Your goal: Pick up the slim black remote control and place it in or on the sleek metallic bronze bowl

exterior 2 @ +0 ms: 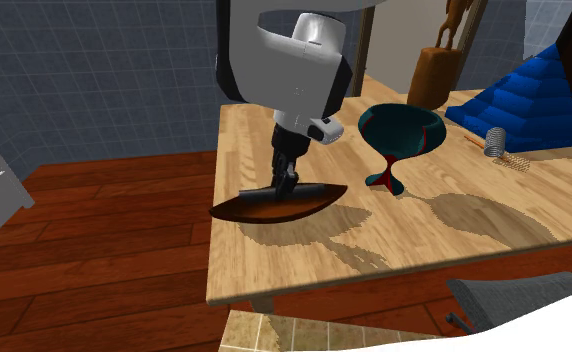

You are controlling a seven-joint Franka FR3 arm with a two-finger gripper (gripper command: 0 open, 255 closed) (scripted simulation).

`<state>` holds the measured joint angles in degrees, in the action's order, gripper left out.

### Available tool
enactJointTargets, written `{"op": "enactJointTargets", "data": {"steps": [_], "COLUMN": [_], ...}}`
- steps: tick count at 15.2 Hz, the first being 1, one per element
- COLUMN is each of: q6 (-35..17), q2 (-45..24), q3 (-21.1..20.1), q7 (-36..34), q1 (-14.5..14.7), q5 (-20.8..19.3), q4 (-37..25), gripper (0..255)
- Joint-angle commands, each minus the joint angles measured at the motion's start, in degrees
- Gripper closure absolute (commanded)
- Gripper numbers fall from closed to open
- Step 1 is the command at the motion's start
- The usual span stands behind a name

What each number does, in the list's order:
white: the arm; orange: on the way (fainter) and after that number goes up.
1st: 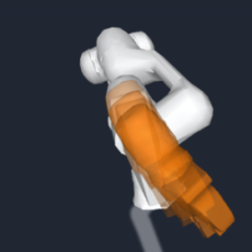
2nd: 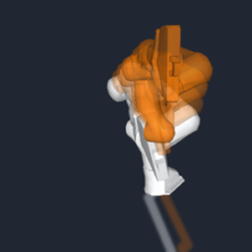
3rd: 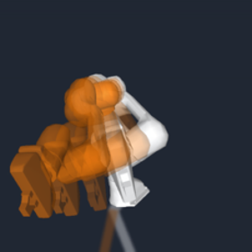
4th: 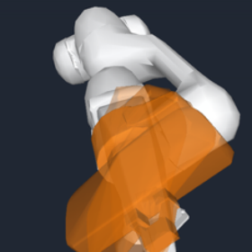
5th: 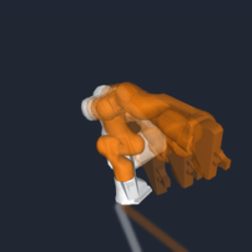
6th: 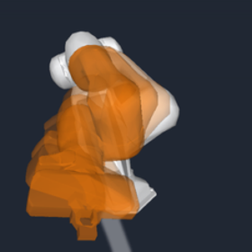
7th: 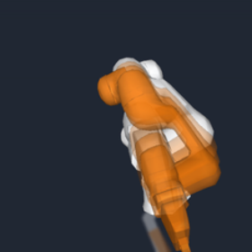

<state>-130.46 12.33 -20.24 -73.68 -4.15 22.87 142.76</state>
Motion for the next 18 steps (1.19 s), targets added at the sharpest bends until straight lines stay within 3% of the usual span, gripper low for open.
{"op": "enactJointTargets", "data": {"steps": [1, 6, 10, 18], "q6": [0.0, 0.0, 8.1, 8.1], "q2": [0.0, 0.0, 4.4, 4.4], "q3": [0.0, 0.0, 1.7, 1.8], "q7": [0.0, 0.0, -0.2, -0.2], "q1": [0.0, 0.0, -0.9, -0.9], "q5": [0.0, 0.0, -1.1, -1.1], "q4": [0.0, 0.0, -3.5, -3.5], "gripper": [0, 0, 0, 0]}}
